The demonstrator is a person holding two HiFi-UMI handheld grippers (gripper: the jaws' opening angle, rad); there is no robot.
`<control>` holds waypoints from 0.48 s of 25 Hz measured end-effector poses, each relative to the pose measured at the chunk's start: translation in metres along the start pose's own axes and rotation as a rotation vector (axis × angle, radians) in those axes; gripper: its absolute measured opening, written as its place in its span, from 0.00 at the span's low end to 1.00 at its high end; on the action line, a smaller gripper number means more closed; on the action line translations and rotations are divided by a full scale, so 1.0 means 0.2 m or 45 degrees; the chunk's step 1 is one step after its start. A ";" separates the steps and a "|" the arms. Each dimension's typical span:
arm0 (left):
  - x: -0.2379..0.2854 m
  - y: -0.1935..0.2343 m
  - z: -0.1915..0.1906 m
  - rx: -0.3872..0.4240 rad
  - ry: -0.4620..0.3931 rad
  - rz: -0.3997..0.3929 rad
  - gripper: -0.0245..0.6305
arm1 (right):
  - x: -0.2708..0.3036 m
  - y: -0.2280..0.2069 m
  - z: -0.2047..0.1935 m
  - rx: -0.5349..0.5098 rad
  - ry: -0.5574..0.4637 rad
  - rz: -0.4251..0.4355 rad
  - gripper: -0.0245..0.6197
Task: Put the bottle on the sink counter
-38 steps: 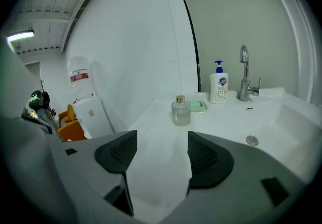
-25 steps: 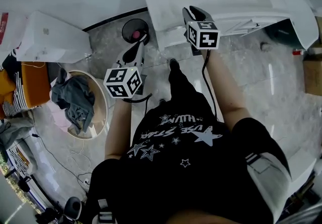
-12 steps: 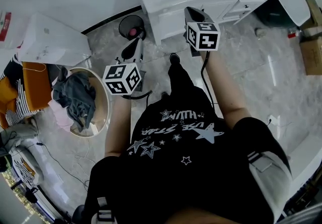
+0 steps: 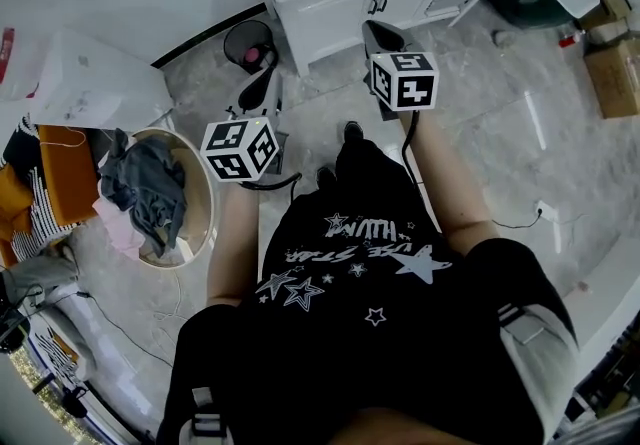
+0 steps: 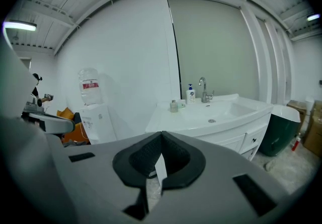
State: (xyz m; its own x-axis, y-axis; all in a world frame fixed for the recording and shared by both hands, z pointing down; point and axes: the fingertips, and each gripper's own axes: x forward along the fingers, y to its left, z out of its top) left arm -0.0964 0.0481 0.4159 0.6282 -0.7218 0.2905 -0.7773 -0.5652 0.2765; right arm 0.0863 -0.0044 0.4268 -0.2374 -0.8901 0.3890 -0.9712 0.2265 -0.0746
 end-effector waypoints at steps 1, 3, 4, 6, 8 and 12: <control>-0.01 -0.01 -0.01 0.000 0.004 -0.003 0.05 | -0.02 0.00 -0.01 0.000 0.005 0.002 0.05; -0.01 -0.04 -0.03 0.005 0.012 -0.008 0.05 | -0.06 0.00 -0.03 0.002 0.011 0.007 0.05; -0.01 -0.05 -0.03 0.006 0.016 -0.010 0.05 | -0.07 -0.01 -0.04 0.005 0.012 0.010 0.05; 0.00 -0.07 -0.04 0.002 0.023 -0.014 0.05 | -0.10 -0.02 -0.05 0.011 0.013 0.017 0.05; 0.01 -0.10 -0.06 -0.001 0.032 -0.019 0.05 | -0.12 -0.02 -0.06 0.011 0.016 0.026 0.05; 0.00 -0.17 -0.09 -0.005 0.042 -0.014 0.05 | -0.18 -0.02 -0.10 0.005 0.025 0.050 0.05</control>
State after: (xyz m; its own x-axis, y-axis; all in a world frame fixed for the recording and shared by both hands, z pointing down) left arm -0.0694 0.0754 0.4237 0.6376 -0.7020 0.3174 -0.7702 -0.5713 0.2837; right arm 0.0991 0.0352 0.4307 -0.2749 -0.8725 0.4040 -0.9612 0.2594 -0.0938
